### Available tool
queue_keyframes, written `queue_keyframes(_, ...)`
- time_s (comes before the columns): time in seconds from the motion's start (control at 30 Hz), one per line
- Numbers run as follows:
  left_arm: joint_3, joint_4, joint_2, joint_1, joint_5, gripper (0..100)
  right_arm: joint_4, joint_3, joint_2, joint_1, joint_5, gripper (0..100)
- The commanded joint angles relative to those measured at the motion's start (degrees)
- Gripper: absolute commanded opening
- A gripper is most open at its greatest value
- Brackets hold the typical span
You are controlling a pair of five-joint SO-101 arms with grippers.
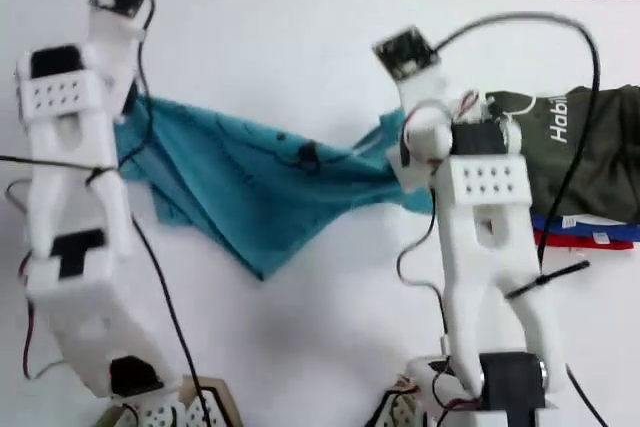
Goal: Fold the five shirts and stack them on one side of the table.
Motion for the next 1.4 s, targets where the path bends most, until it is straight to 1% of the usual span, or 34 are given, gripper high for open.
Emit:
queue_keyframes(0.0, -15.08, 14.07, 6.95, 1.49, -1.58, 8, -6.55, 5.27, -2.15, 1.54, 0.35, 2.1)
queue_keyframes(0.1, -23.08, 19.60, 10.11, 1.23, -4.04, 21, -9.54, 5.36, 2.24, 2.51, 0.35, 2.1)
queue_keyframes(0.13, -25.27, 20.48, 10.11, 1.05, -4.13, 23, -10.68, 5.36, 3.82, 2.86, 0.35, 2.1)
queue_keyframes(0.23, -28.53, 20.84, 7.12, 0.35, -4.13, 22, -13.76, 5.36, 8.40, 4.00, 0.35, 2.1)
queue_keyframes(0.3, -25.89, 20.92, 3.25, 1.05, -4.22, 22, -15.69, 5.36, 10.68, 4.88, 0.18, 2.1)
queue_keyframes(0.37, -19.74, 20.92, -1.67, 3.43, -4.40, 22, -17.19, 5.36, 12.53, 5.49, 0.00, 2.1)
queue_keyframes(0.5, -1.10, 20.04, -14.68, 10.55, -4.31, 22, -18.68, 5.36, 13.93, 6.02, -0.09, 2.1)
queue_keyframes(0.6, 14.02, 15.03, -24.26, 16.26, -4.75, 22, -18.77, 5.36, 13.93, 5.85, -0.09, 2.1)
queue_keyframes(0.7, 30.29, 8.53, -32.18, 20.40, -5.36, 22, -18.77, 5.36, 13.93, 5.76, -0.18, 2.1)
queue_keyframes(0.8, 46.46, 0.88, -37.45, 22.07, -7.12, 22, -18.77, 5.36, 13.93, 6.11, -0.18, 2.1)
queue_keyframes(0.9, 58.51, -4.84, -41.58, 22.24, -7.21, 22, -18.59, 5.36, 13.93, 6.11, -0.09, 2.1)
queue_keyframes(0.97, 64.04, -6.68, -44.13, 22.51, -7.21, 22, -18.59, 5.36, 14.11, 6.11, -0.09, 2.1)
queue_keyframes(1.1, 72.22, -9.93, -48.97, 25.85, -7.03, 22, -18.68, 5.36, 14.37, 6.02, -0.09, 2.1)
queue_keyframes(1.23, 76.26, -12.57, -52.04, 29.80, -6.33, 22, -18.68, 5.36, 14.37, 6.02, -0.09, 2.1)
queue_keyframes(1.37, 78.46, -15.30, -52.40, 33.32, -3.34, 22, -18.68, 5.36, 14.37, 6.02, -0.09, 2.1)
